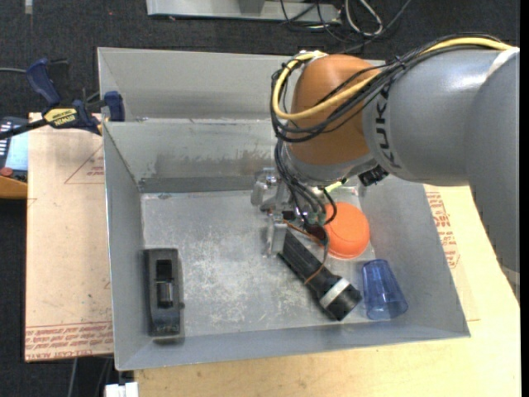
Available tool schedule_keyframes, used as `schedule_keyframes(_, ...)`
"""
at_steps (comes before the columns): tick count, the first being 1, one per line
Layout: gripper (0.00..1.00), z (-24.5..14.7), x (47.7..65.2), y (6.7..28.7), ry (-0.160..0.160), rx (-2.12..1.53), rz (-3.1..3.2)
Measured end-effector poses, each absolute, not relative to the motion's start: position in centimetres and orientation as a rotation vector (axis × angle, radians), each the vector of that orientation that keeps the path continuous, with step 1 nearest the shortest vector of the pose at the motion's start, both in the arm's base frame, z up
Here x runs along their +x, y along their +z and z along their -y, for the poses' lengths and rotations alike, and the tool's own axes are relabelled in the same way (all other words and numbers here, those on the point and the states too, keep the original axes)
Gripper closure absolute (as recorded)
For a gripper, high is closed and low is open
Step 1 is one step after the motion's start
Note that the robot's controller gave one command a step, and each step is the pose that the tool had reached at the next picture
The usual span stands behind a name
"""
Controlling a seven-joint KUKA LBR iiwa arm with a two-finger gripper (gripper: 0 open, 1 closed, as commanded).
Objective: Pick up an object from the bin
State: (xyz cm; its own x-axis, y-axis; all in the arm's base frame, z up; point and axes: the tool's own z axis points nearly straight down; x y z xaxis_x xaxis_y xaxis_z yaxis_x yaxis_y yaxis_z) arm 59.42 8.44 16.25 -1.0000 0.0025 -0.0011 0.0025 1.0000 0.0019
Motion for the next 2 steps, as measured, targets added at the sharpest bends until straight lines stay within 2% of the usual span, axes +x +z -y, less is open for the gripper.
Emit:
schedule_keyframes(1,0.0,-8.4,59.4,16.2,0.003,0.004,-3.14)
schedule_keyframes(2,0.0,-4.5,55.0,14.4,0.002,-0.026,-3.145)
